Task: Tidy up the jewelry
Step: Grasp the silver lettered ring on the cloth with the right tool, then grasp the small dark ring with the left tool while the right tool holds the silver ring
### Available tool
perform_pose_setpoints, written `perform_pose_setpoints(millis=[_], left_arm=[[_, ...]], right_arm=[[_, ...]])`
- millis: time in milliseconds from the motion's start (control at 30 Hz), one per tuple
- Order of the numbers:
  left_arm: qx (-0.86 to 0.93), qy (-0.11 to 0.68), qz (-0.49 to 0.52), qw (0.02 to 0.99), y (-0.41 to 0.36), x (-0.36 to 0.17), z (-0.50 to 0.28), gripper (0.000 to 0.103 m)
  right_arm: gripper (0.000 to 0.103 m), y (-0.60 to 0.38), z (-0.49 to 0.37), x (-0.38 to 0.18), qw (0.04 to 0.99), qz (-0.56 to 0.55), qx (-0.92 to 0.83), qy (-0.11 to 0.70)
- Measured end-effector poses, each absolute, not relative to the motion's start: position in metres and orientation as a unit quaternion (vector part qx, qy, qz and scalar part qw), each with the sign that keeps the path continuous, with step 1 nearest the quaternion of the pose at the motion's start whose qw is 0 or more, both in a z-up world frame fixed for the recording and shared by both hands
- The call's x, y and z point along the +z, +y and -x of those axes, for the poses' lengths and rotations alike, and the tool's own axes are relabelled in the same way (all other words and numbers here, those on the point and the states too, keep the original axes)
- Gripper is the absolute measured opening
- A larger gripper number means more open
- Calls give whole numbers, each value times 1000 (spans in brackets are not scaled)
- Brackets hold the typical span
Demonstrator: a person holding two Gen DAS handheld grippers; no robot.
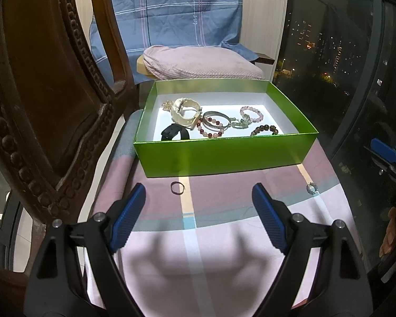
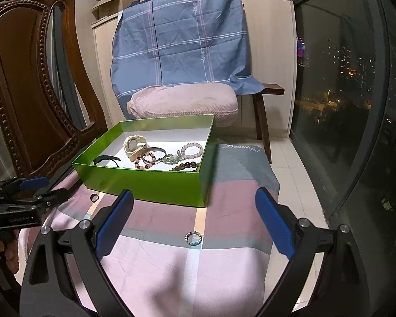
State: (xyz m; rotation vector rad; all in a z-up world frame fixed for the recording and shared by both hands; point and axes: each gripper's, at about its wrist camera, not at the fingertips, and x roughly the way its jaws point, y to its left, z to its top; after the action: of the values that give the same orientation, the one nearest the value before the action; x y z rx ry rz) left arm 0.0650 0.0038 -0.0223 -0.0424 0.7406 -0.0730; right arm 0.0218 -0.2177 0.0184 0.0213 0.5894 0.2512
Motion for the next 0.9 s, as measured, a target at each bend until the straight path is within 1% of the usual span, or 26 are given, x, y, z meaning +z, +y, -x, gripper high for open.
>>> perform_pose_setpoints(millis=[67, 200, 267, 367, 433, 467, 500, 533, 567, 633, 667, 767, 900], left_arm=[[-33, 358, 27, 933, 8, -20, -65, 82], [-19, 348, 58, 935, 29, -12, -66, 82], [-15, 345, 69, 936, 37, -9, -66, 82], [-12, 343, 74, 936, 43, -7, -67, 82], [-11, 345, 75, 935, 45, -8, -68, 82], [-11, 347, 76, 935, 45, -8, -69, 82], [-12, 349, 75, 934, 45, -9, -70, 82], [-12, 351, 75, 933, 45, -10, -71, 82], [-12, 352, 74, 933, 45, -11, -72, 82], [-13, 356, 74, 931, 46, -13, -74, 82], [-12, 356, 74, 931, 47, -14, -75, 82], [-11, 360, 86, 929, 51, -16, -79, 82], [-9, 369, 95, 925, 53, -22, -85, 82]], right_arm=[[91, -216, -23, 16, 947, -8, 122, 296], [91, -209, -36, -6, 929, 14, 115, 351], [87, -202, -44, -20, 917, 23, 117, 382], [77, -190, -54, -38, 904, 49, 113, 410], [65, -184, -62, -47, 897, 62, 110, 424], [62, -182, -67, -53, 892, 65, 109, 433], [57, -182, -70, -57, 889, 67, 107, 440], [50, -181, -72, -61, 885, 69, 104, 448], [49, -180, -74, -68, 878, 68, 104, 462], [40, -178, -74, -71, 879, 67, 106, 461], [39, -177, -75, -72, 877, 68, 109, 462], [21, -173, -75, -74, 875, 73, 120, 463], [21, -175, -77, -68, 875, 59, 123, 464]])
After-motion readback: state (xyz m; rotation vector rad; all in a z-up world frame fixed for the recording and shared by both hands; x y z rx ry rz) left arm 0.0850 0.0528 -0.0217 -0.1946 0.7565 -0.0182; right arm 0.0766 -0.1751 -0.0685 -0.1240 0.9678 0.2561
